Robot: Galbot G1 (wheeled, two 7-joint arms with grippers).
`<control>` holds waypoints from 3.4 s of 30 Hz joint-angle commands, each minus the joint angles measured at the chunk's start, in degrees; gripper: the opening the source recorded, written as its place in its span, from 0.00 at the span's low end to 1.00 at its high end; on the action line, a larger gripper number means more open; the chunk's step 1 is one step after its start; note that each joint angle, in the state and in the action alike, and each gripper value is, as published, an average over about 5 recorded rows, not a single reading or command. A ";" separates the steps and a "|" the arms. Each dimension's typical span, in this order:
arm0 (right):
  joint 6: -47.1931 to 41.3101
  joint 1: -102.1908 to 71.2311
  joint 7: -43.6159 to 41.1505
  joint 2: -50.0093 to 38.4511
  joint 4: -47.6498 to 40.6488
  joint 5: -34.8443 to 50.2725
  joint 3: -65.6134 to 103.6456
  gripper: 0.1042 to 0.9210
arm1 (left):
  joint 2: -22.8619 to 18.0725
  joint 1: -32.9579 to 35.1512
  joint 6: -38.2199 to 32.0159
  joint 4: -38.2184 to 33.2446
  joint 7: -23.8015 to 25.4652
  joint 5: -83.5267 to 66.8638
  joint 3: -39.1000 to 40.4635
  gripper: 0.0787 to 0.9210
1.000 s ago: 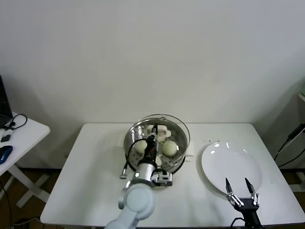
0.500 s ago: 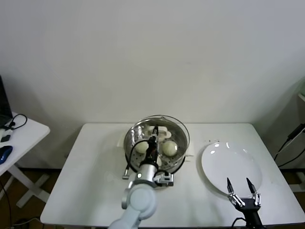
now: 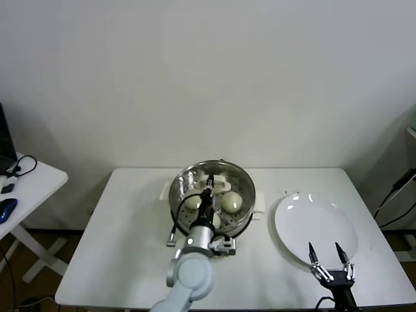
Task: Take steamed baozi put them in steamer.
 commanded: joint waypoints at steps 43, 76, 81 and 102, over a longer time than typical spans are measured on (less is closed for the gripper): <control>0.46 -0.28 -0.19 0.61 0.43 0.15 0.30 0.88 | -0.06 0.35 -0.56 2.16 -1.89 0.28 -0.80 0.06; 0.92 0.15 -0.39 1.24 0.08 -0.40 -0.20 0.88 | 2.02 2.02 -0.68 -3.12 -1.90 -2.35 -0.97 0.62; 0.93 0.22 -0.43 1.57 -0.09 -0.93 -0.57 0.88 | 3.83 3.30 -0.34 -7.83 -1.70 -6.05 -0.87 0.79; -0.85 0.06 0.44 1.81 -0.38 -1.32 -1.08 0.88 | 17.59 14.45 -9.01 -22.49 -6.78 -55.03 -14.43 0.88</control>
